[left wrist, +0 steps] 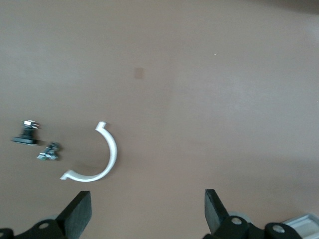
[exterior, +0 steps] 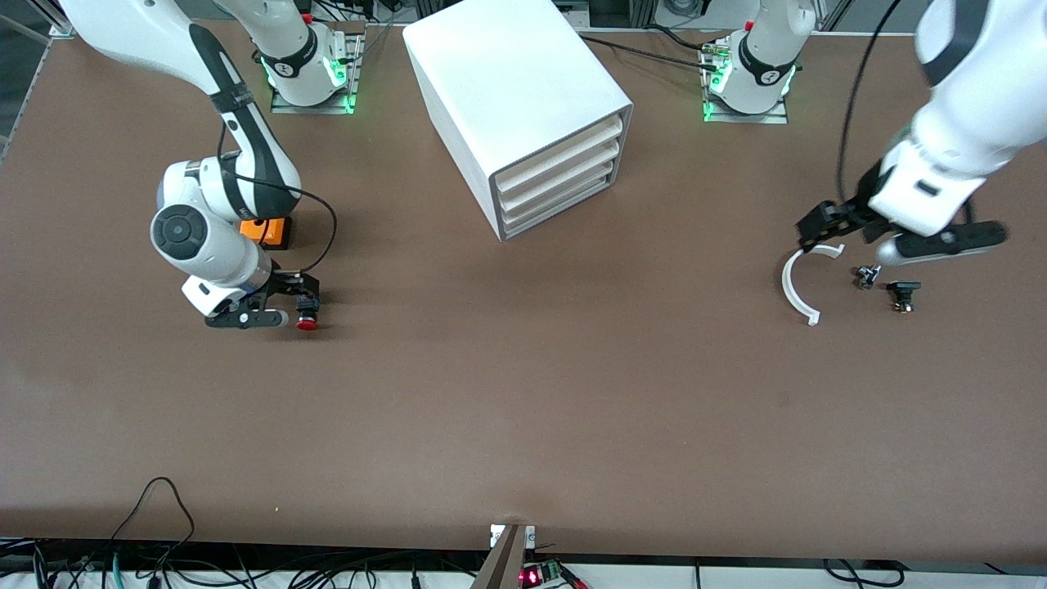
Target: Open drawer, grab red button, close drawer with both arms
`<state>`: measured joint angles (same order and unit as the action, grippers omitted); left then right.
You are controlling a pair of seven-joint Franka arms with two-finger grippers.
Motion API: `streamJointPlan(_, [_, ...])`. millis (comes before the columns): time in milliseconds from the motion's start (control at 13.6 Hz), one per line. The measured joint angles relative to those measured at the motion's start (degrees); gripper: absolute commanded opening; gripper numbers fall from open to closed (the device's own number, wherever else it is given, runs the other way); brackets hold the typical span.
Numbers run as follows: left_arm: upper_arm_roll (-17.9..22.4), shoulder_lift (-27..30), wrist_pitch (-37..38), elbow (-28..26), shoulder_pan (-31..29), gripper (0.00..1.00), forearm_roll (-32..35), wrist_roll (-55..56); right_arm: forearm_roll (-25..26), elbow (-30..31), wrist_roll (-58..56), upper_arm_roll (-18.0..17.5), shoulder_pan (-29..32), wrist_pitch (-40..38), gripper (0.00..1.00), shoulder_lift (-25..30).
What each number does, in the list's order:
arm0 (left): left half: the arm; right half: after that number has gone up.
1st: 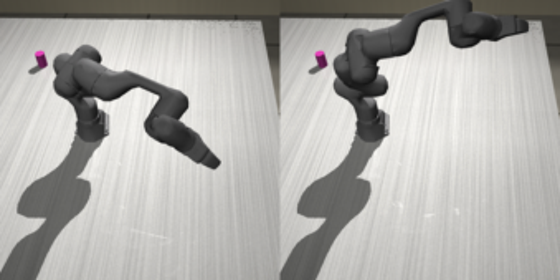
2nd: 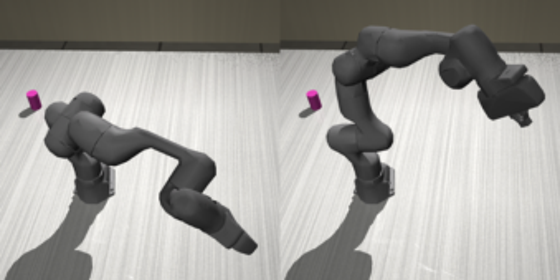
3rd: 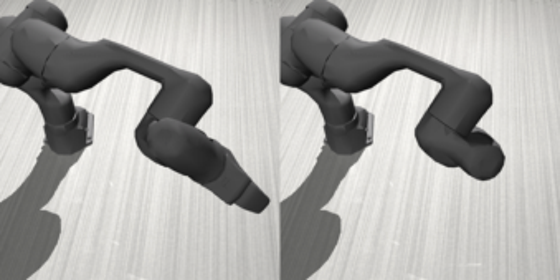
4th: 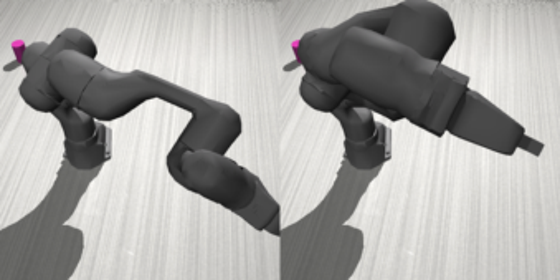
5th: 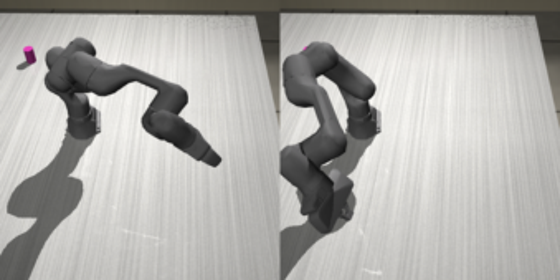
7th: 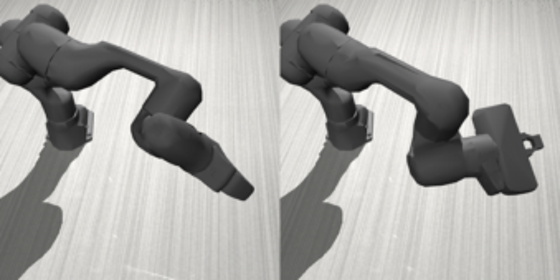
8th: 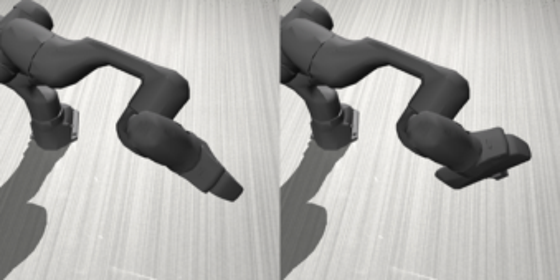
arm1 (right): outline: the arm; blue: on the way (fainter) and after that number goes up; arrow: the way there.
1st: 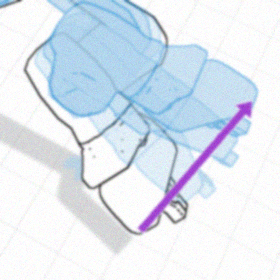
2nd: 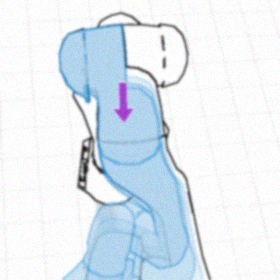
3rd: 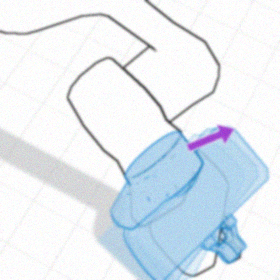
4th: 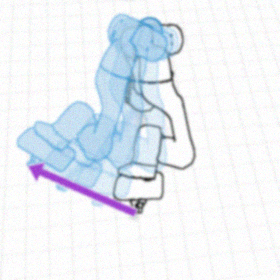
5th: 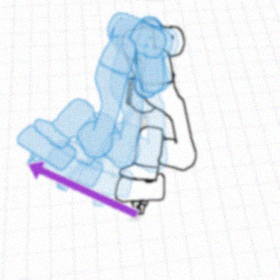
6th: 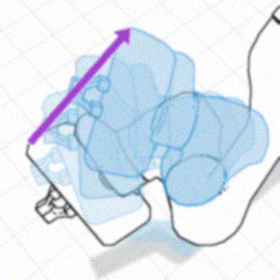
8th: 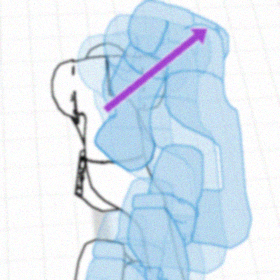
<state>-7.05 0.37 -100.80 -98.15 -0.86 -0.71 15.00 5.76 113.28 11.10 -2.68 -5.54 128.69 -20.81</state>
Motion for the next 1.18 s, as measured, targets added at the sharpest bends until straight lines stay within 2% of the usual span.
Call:
streamJointPlan(294, [4.6, 1.8, 5.7, 5.1, 0.0, 1.00, 0.0, -9.9, -0.7, -15.9, 1.0, -0.4, -0.2, -19.7, 1.00, 1.3])
streamJointPlan(662, [5.6, 1.1, 6.6, 5.5, 0.0, 1.00, 0.4, -12.1, -1.5, -30.0, 4.7, -0.6, -0.9, -35.8, 1.00, 1.6])
streamJointPlan(956, [7.6, 0.1, 6.6, 5.6, -0.5, 1.00, 0.5, -13.2, -1.2, -37.5, 4.7, -0.1, -0.5, -40.0, 1.00, 2.0])
streamJointPlan(1176, [7.3, 0.1, 6.6, 5.6, -0.3, 1.00, 0.5, -13.2, -1.0, -38.2, 4.6, 0.4, 1.8, -40.2, 1.00, 3.1])
